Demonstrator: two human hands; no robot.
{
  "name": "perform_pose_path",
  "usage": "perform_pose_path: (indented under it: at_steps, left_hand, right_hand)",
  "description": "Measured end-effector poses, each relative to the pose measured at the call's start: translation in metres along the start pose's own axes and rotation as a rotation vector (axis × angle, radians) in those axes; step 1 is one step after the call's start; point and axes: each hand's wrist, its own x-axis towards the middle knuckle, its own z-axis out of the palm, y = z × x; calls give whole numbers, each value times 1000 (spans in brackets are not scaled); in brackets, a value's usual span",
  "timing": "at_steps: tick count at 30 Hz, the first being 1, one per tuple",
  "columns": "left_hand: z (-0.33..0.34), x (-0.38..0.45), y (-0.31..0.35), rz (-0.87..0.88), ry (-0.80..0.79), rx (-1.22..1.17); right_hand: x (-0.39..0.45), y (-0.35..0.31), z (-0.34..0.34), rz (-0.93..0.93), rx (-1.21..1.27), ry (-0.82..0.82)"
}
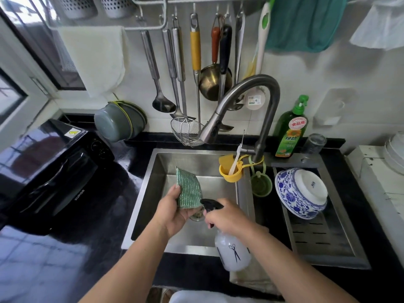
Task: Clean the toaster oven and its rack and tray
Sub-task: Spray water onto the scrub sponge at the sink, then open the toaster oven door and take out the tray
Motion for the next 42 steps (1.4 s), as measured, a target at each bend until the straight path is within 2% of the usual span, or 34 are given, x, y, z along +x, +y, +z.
perform_pose_path:
  at_steps: [7, 10, 14, 16, 19, 23, 25, 29, 33, 38, 42]
  left_hand:
    - [-29, -37, -7, 56, 72, -121]
    - [-60, -75, -9, 140, 126, -194]
    - [-126, -134, -8, 227, 311, -323]
    - [-173, -161, -4, 279, 433, -402]
    - [-244, -203, 5, 350, 613, -489]
    - [-336, -264, 15, 394, 764, -548]
    - [-378, -293, 19, 411, 828, -552]
    - [-434, -338, 35, 451, 883, -571]
    - [-459, -361, 39, 466, 912, -599]
    - [-470, -367, 40, 453, 906, -633]
    - [-468, -359, 41, 456, 853, -647]
  right_hand:
    - [16, 32, -7, -52, 150, 153]
    - [28, 41, 1, -77, 20, 213]
    - [36, 17, 46, -289, -128, 293]
    - [33, -7, 87, -365, -126, 201]
    - [25, -44, 173, -474, -141, -28]
    - [3, -88, 313, -503, -278, -398]
    - [1, -110, 385, -538, -344, -495]
    - [-2, -161, 501, -645, -425, -527]
    - [-8, -191, 574, -741, -414, -526]
    - [1, -189, 615, -775, -402, -536]
    - [-1, -194, 611, -665, -425, -609]
